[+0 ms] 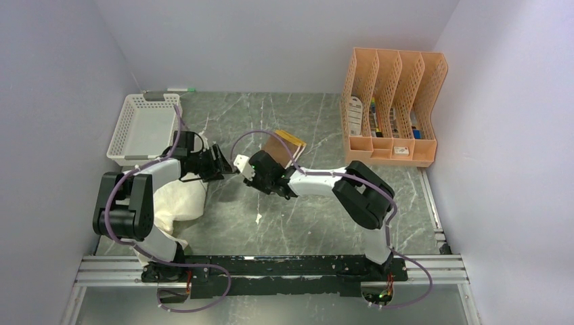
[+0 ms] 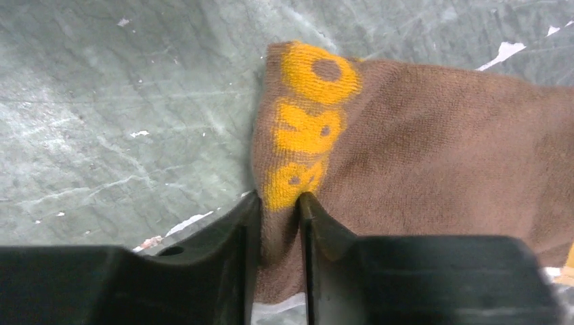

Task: Roll the towels
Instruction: Roll the towel at the center of the board.

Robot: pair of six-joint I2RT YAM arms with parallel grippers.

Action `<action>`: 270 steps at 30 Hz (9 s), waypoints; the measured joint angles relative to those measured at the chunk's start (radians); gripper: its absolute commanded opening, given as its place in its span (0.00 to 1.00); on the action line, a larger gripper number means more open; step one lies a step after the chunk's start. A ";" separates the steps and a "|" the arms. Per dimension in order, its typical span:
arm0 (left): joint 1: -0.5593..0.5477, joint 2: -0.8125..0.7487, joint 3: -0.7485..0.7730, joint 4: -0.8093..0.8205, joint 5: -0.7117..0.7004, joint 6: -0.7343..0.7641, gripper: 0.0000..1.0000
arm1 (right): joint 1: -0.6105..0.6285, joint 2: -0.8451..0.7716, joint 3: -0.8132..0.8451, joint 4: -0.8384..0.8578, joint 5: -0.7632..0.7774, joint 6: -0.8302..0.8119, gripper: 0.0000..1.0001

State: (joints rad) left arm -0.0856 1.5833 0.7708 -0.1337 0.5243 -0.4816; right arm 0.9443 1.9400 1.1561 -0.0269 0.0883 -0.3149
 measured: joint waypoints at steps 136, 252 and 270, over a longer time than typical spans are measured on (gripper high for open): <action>-0.223 0.388 0.414 -0.032 0.012 0.138 0.67 | -0.090 0.017 -0.052 0.165 -0.028 0.048 0.20; -0.133 0.275 0.373 -0.062 -0.009 0.137 0.66 | -0.383 0.366 0.480 -0.291 -0.942 0.407 0.38; -0.184 0.374 0.415 -0.085 0.003 0.191 0.07 | -0.379 0.367 0.494 -0.320 -0.927 0.378 0.46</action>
State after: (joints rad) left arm -0.2695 1.9575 1.1862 -0.2188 0.5270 -0.2909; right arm 0.5655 2.3066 1.6505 -0.3470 -0.8391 0.0631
